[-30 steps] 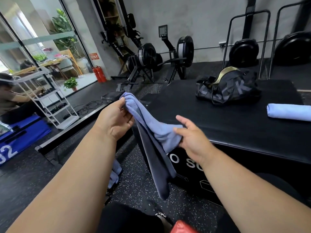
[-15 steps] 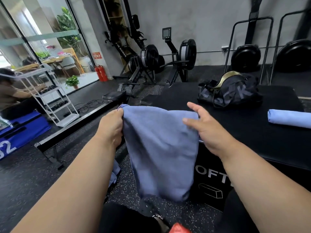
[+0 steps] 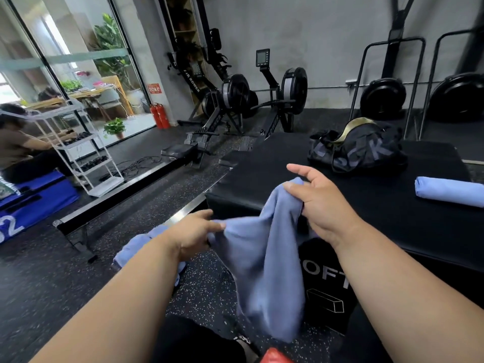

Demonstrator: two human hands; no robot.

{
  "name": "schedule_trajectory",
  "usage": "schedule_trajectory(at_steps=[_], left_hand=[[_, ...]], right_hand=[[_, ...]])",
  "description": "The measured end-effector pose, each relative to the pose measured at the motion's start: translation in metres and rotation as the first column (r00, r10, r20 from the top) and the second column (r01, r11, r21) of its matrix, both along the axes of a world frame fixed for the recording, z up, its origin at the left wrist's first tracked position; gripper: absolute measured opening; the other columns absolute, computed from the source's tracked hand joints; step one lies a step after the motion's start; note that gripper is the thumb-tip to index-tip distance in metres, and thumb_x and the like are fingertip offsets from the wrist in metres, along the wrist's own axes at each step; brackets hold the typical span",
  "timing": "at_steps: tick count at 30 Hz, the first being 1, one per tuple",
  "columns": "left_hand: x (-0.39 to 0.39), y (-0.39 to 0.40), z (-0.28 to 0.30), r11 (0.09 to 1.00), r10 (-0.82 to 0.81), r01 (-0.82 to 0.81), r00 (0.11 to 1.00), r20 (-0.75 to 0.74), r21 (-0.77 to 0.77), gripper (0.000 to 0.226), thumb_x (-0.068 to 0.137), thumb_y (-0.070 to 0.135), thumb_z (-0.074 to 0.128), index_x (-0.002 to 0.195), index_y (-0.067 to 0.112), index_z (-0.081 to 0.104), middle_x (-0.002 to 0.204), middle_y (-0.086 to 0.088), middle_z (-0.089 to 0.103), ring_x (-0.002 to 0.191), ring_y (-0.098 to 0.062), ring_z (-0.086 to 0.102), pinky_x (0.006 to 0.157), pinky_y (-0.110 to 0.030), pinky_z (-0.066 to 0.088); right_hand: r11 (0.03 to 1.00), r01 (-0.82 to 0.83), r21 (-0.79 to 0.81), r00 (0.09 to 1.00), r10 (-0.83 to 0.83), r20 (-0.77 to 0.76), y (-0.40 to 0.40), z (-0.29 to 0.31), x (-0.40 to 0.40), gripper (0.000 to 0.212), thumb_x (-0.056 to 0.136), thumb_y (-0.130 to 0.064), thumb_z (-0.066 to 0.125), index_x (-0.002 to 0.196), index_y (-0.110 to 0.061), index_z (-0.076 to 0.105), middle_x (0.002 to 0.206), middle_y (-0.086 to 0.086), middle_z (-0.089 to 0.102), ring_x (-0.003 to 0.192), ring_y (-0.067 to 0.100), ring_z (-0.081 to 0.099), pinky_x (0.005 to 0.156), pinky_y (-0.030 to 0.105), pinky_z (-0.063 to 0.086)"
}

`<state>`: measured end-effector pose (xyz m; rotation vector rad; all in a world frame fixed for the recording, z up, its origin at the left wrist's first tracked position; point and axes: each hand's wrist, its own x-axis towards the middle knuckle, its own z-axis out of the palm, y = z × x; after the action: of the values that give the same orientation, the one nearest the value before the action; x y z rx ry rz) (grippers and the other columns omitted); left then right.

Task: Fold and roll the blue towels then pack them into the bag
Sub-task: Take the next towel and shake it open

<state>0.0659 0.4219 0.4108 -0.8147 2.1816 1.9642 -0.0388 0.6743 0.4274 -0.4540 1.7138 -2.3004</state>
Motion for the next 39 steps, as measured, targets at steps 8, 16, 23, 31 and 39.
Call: schedule_trajectory(at_steps=[8,16,23,31,39], left_hand=[[-0.002,0.002,0.062,0.878,0.400,-0.238,0.840,-0.366,0.415,0.053,0.103,0.009,0.062,0.154,0.020,0.050,0.139,-0.003,0.067,0.110,-0.016,0.069,0.076,-0.029,0.059],[-0.003,0.005,0.086,0.846,0.461,-0.248,0.785,-0.414,0.471,0.051,0.101,0.007,0.064,0.150,0.020,0.054,0.119,0.004,0.074,0.112,-0.015,0.071,0.100,-0.038,0.056],[0.001,-0.015,0.081,0.854,0.483,-0.324,0.784,-0.390,0.407,0.068,0.100,0.003,0.065,0.159,0.023,0.039,0.127,-0.009,0.071,0.101,-0.020,0.072,0.079,-0.038,0.061],[0.016,-0.041,0.092,0.918,0.272,-0.119,0.882,-0.384,0.377,0.091,0.080,0.016,0.081,0.156,0.032,0.035,0.128,-0.007,0.067,0.097,-0.016,0.066,0.076,-0.029,0.053],[0.026,-0.021,0.046,0.955,0.239,-0.180,0.937,-0.255,0.236,0.071,0.102,0.004,0.061,0.163,0.028,0.033,0.120,-0.004,0.074,0.090,-0.017,0.070,0.081,-0.035,0.050]], right_hand=[[0.991,-0.114,0.077,0.992,0.109,0.059,-0.003,-0.023,0.011,0.073,0.097,0.004,0.065,0.157,-0.028,0.039,0.105,0.009,0.077,0.087,0.013,0.073,0.070,0.024,0.057],[0.995,-0.064,0.075,0.998,0.064,-0.001,-0.007,-0.025,0.011,0.077,0.090,-0.022,0.076,0.150,-0.049,0.036,0.118,0.001,0.073,0.104,0.013,0.070,0.101,0.037,0.054],[0.996,-0.076,0.040,0.996,0.078,-0.034,-0.011,-0.027,0.014,0.058,0.099,0.006,0.060,0.145,-0.030,0.054,0.074,0.002,0.057,0.076,0.014,0.057,0.078,0.031,0.051],[0.993,0.020,-0.116,1.000,-0.017,0.019,-0.003,-0.007,-0.005,0.042,0.103,-0.002,0.058,0.133,-0.030,0.064,0.087,0.008,0.062,0.088,0.027,0.058,0.083,0.043,0.049],[0.988,0.064,-0.139,0.996,-0.054,0.073,0.006,-0.006,-0.001,0.037,0.104,-0.006,0.060,0.134,-0.028,0.064,0.094,0.009,0.062,0.082,0.019,0.062,0.080,0.038,0.054]])
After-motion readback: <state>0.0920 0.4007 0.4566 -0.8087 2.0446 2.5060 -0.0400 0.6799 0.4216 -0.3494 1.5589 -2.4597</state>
